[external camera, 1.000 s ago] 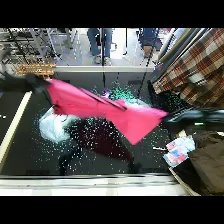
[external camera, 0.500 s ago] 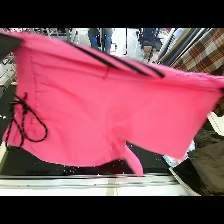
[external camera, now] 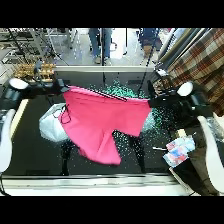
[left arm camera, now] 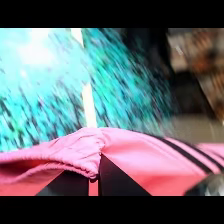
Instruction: Fold the clothes and pants, and hang the long-sleeved shirts on hangers.
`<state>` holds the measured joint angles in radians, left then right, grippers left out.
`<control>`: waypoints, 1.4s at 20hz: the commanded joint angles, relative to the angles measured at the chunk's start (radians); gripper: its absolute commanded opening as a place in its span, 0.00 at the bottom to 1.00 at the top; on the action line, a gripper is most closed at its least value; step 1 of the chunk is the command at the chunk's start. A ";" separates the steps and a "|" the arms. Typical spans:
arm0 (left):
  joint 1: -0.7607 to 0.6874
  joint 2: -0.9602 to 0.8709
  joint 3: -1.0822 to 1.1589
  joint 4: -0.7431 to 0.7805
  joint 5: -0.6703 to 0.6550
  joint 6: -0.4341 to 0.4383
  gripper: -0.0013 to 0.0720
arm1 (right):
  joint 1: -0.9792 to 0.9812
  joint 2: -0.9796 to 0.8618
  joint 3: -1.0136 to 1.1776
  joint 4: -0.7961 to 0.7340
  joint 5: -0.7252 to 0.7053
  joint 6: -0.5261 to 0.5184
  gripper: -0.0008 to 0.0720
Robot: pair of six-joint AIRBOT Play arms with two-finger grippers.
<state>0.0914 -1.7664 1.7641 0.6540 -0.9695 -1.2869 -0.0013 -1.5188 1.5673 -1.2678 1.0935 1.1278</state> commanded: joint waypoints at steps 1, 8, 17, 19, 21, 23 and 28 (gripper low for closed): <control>-0.027 -0.116 -0.008 -0.034 0.252 0.027 0.04 | 0.017 -0.101 -0.006 0.013 -0.238 0.018 0.03; 0.033 0.167 0.003 -0.035 -0.078 0.188 0.04 | 0.027 0.175 0.029 -0.008 -0.063 -0.026 0.03; 0.047 0.971 0.083 -0.132 -0.303 0.188 0.04 | 0.027 0.870 0.274 -0.090 0.222 -0.076 0.03; 0.047 1.102 0.083 -0.132 -0.174 0.187 0.04 | 0.027 0.954 0.303 -0.091 0.146 -0.107 0.03; 0.047 1.194 0.083 -0.130 -0.060 0.188 0.04 | 0.027 0.984 0.345 -0.091 0.098 -0.120 0.03; 0.047 1.216 0.083 -0.109 -0.014 0.187 0.04 | 0.027 0.978 0.386 -0.091 0.062 -0.138 0.03; 0.047 0.944 0.082 -0.093 -0.236 0.031 0.04 | 0.027 0.764 0.378 -0.064 0.174 -0.161 0.03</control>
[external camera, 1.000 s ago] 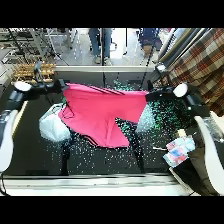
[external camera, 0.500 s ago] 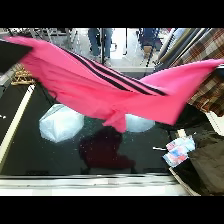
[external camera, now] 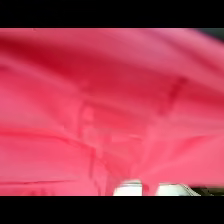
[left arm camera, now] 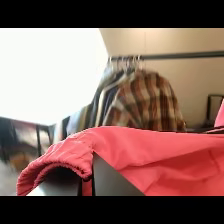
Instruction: Fold the clothes and pants, and hang the long-sleeved shirts on hangers.
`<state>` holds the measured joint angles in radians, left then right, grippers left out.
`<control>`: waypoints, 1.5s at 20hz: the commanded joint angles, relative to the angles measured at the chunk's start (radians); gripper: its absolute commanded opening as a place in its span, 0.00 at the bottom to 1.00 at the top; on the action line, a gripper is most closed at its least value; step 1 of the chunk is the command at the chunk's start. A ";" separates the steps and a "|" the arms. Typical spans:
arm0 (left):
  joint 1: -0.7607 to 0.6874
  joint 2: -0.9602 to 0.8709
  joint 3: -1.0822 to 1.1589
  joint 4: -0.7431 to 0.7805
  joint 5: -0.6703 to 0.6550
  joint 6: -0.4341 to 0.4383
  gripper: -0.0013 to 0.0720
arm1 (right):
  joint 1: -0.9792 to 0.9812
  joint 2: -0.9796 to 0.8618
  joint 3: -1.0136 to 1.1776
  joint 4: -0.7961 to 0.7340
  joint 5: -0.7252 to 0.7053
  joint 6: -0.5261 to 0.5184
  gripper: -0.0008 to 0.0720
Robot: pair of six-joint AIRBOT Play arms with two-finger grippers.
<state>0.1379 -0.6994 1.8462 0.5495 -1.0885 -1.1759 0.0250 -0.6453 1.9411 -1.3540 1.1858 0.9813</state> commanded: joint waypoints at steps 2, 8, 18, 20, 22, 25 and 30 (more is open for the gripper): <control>-0.001 -0.317 -0.005 0.019 -0.280 -0.108 0.04 | 0.001 -0.288 -0.069 0.090 0.191 -0.002 0.03; -0.103 -0.903 -0.247 0.255 -0.183 -0.106 0.04 | -0.008 -0.879 -0.456 0.103 -0.086 0.022 0.03; -0.100 -1.272 0.057 0.038 -0.098 -0.146 0.04 | -0.028 -1.088 -0.204 0.057 -0.120 0.111 0.03; -0.085 -1.263 0.132 0.040 -0.117 -0.166 0.04 | -0.028 -1.068 -0.109 0.077 0.008 0.110 0.03; -0.060 -1.262 0.183 0.039 -0.155 -0.196 0.03 | -0.028 -1.039 -0.037 0.075 0.101 0.110 0.03; -0.020 -1.258 0.188 -0.031 -0.202 -0.211 0.04 | -0.028 -0.998 0.011 0.079 0.186 0.109 0.03; 0.025 -1.184 0.188 -0.268 -0.346 -0.098 0.03 | -0.028 -0.887 0.014 0.098 0.243 0.070 0.03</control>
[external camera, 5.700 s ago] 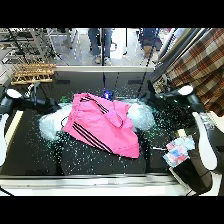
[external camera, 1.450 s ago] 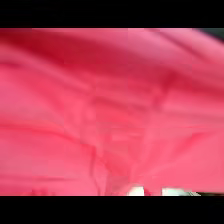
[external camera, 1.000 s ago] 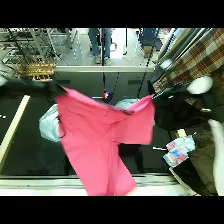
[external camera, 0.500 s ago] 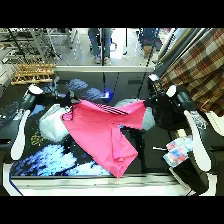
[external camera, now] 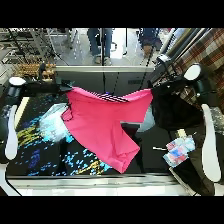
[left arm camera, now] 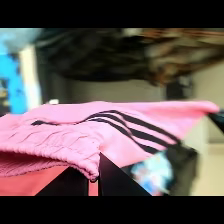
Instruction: Fold the clothes and pants, and hang the long-sleeved shirts on hangers.
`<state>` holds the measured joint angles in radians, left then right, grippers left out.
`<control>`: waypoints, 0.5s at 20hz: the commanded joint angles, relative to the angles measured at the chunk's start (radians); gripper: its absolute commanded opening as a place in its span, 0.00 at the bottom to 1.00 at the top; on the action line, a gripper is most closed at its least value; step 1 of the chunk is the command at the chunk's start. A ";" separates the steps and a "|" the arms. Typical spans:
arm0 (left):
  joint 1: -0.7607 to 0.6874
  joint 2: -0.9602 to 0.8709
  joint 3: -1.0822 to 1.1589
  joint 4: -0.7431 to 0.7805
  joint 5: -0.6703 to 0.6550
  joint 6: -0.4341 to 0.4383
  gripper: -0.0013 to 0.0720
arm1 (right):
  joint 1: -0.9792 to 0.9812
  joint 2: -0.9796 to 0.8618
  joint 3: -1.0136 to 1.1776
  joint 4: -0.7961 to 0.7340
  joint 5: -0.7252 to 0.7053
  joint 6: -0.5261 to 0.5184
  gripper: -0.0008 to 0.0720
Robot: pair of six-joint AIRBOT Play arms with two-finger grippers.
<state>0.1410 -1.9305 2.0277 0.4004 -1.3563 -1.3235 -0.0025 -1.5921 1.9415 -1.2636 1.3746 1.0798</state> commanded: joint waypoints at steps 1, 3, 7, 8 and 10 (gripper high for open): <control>0.023 0.100 0.007 -0.103 -0.080 0.051 0.03 | -0.001 0.095 0.014 -0.001 0.053 -0.053 0.03; 0.023 0.222 0.007 -0.075 -0.085 0.060 0.03 | -0.001 0.167 0.014 -0.035 0.039 -0.073 0.03; 0.023 0.542 0.007 0.042 -0.062 0.075 0.03 | -0.049 0.333 0.014 -0.065 -0.024 -0.084 0.03; 0.023 0.629 0.007 0.087 -0.042 0.075 0.03 | -0.073 0.381 0.014 -0.064 -0.045 -0.104 0.03; 0.013 0.780 0.007 0.112 -0.002 0.075 0.03 | -0.114 0.473 0.014 -0.044 -0.074 -0.187 0.03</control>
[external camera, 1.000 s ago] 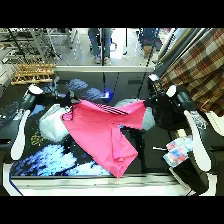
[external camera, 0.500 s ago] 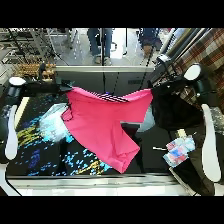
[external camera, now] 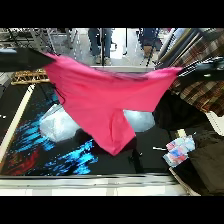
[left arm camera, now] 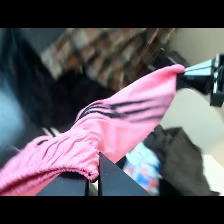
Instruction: Fold the clothes and pants, and hang the long-sleeved shirts on hangers.
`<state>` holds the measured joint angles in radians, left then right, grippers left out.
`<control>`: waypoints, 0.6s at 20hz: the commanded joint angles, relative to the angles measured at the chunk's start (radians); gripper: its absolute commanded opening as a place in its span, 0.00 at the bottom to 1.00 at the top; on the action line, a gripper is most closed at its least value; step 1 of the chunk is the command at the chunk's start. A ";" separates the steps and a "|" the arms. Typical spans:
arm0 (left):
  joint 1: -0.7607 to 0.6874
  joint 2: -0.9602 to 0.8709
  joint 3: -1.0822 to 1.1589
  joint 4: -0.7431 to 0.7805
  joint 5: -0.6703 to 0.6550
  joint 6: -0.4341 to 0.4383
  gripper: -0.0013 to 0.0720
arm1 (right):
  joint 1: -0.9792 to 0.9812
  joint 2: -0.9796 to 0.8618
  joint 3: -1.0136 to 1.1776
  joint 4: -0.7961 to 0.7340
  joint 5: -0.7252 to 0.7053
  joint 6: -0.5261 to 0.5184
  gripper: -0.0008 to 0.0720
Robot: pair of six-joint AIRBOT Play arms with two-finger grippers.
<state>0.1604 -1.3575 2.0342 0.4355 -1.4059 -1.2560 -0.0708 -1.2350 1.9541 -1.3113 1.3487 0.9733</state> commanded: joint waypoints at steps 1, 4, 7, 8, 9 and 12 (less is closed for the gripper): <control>-0.018 0.276 0.000 0.077 0.069 0.008 0.03 | -0.064 0.163 0.001 0.024 -0.068 -0.120 0.03; -0.110 0.421 0.000 0.075 0.171 0.008 0.04 | -0.079 0.283 0.001 0.043 -0.190 -0.240 0.03; -0.243 0.481 0.000 0.061 0.279 0.019 0.04 | -0.079 0.350 0.002 0.055 -0.408 -0.324 0.03; -0.278 0.480 -0.001 0.061 0.298 0.011 0.04 | -0.079 0.353 0.007 0.072 -0.469 -0.358 0.02; -0.309 0.475 -0.021 0.061 0.327 -0.014 0.04 | -0.079 0.343 0.007 0.129 -0.521 -0.423 0.02; -0.354 0.457 -0.230 0.087 0.469 -0.031 0.03 | -0.078 0.225 0.007 0.316 -0.489 -0.525 0.02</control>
<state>-0.1368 -0.9047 1.9388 0.4965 -1.0752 -1.2655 -0.1474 -0.9470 1.9606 -1.1450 0.9092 0.5621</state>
